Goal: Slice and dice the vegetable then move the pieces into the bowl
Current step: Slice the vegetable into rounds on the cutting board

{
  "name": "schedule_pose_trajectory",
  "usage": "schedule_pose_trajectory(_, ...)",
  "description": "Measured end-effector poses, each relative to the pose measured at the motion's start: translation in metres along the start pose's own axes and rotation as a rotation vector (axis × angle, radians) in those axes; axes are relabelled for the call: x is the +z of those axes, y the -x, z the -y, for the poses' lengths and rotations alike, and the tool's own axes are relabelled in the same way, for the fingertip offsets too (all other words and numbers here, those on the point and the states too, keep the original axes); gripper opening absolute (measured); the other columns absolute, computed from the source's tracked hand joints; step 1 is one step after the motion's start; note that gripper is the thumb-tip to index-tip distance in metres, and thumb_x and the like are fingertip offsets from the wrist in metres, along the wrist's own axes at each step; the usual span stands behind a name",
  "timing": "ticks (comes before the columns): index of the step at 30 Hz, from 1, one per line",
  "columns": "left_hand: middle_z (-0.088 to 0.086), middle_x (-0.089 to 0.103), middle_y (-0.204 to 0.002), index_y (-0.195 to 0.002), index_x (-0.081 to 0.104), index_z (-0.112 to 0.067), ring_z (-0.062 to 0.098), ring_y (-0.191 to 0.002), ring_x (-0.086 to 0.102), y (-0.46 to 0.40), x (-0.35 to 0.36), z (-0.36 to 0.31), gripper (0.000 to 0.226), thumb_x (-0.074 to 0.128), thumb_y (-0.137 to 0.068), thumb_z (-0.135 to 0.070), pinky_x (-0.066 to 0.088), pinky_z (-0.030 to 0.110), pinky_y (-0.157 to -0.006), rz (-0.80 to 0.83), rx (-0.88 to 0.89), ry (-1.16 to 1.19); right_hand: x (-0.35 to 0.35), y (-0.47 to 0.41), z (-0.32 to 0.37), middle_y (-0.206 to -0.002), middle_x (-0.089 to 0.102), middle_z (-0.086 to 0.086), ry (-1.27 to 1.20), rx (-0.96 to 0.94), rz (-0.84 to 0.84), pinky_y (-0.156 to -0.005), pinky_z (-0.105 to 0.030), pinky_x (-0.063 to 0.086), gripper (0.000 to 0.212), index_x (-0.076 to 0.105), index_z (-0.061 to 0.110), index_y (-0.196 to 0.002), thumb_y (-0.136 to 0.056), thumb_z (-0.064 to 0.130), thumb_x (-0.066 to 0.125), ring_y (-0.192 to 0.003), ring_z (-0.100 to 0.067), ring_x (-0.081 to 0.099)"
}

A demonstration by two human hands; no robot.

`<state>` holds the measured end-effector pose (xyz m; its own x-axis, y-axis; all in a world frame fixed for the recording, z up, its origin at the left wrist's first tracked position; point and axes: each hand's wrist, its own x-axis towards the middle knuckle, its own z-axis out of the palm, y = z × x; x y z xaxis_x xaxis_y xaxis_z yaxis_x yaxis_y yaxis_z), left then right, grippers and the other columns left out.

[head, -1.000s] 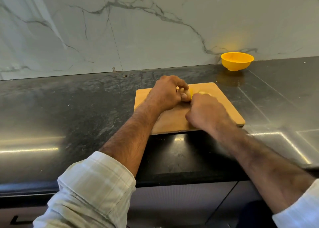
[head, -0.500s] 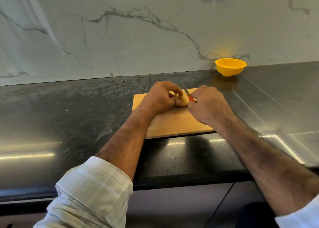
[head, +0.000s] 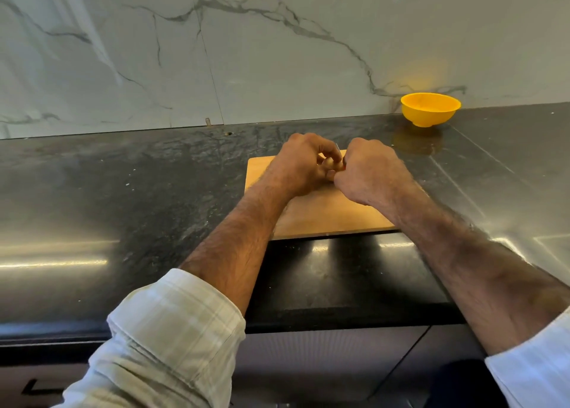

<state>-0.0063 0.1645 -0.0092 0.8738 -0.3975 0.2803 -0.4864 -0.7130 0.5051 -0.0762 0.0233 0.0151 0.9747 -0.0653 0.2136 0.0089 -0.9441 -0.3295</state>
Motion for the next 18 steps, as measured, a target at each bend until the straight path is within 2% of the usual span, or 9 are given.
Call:
schedule_pose_trajectory(4,-0.007,0.076,-0.112,-0.109,0.081,-0.032,0.012,-0.103,0.069,-0.001,0.001,-0.002,0.025,0.086,-0.087,-0.021,0.061,0.044,-0.093,0.007,0.003,-0.028,-0.009,0.004,0.002,-0.081,0.053,0.004,0.001,0.006,0.04,-0.067,-0.035,0.05,0.024,0.051,0.022,-0.099,-0.093,0.033,0.072,-0.079,-0.017,0.058)
schedule_pose_trajectory(7,-0.006,0.075,-0.116,-0.112,0.081,-0.031,0.012,-0.103,0.069,-0.001,0.002,0.0,0.026,0.086,-0.087,-0.025,0.06,0.041,-0.095,-0.025,-0.003,-0.017,-0.002,0.025,-0.002,-0.091,0.052,0.002,0.07,0.002,0.113,-0.073,-0.035,0.044,0.019,0.051,0.022,-0.103,-0.095,0.028,0.067,-0.086,-0.021,0.051)
schedule_pose_trajectory(9,-0.008,0.076,-0.113,-0.111,0.081,-0.031,0.008,-0.097,0.07,-0.001,0.001,0.005,0.026,0.086,-0.086,-0.022,0.061,0.039,-0.094,-0.037,0.002,0.027,0.005,0.038,-0.005,-0.101,0.054,-0.003,0.079,0.016,0.141,-0.076,-0.036,0.044,0.018,0.056,0.02,-0.11,-0.096,0.027,0.064,-0.09,-0.023,0.048)
schedule_pose_trajectory(12,-0.011,0.076,-0.111,-0.109,0.082,-0.031,-0.002,-0.09,0.069,0.002,-0.001,0.007,0.027,0.087,-0.086,-0.019,0.061,0.033,-0.089,-0.029,0.011,0.077,0.003,0.037,-0.01,-0.101,0.049,-0.002,0.053,0.058,0.154,-0.076,-0.036,0.043,0.025,0.058,0.018,-0.118,-0.096,0.028,0.064,-0.092,-0.024,0.048)
schedule_pose_trajectory(15,-0.011,0.076,-0.115,-0.109,0.082,-0.031,-0.004,-0.092,0.067,0.004,-0.001,0.006,0.026,0.087,-0.087,-0.019,0.058,0.029,-0.087,-0.033,0.004,0.092,0.001,0.031,-0.016,-0.098,0.047,0.0,0.034,0.071,0.142,-0.075,-0.036,0.045,0.021,0.058,0.019,-0.114,-0.096,0.028,0.063,-0.091,-0.024,0.049)
schedule_pose_trajectory(18,-0.012,0.074,-0.115,-0.109,0.08,-0.033,-0.005,-0.092,0.065,0.005,-0.003,0.008,0.024,0.086,-0.089,-0.021,0.057,0.029,-0.087,-0.012,-0.009,0.089,0.003,0.025,-0.02,-0.101,0.058,-0.002,0.011,0.045,0.033,-0.067,-0.035,0.046,0.013,0.057,0.021,-0.101,-0.095,0.031,0.061,-0.087,-0.021,0.054)
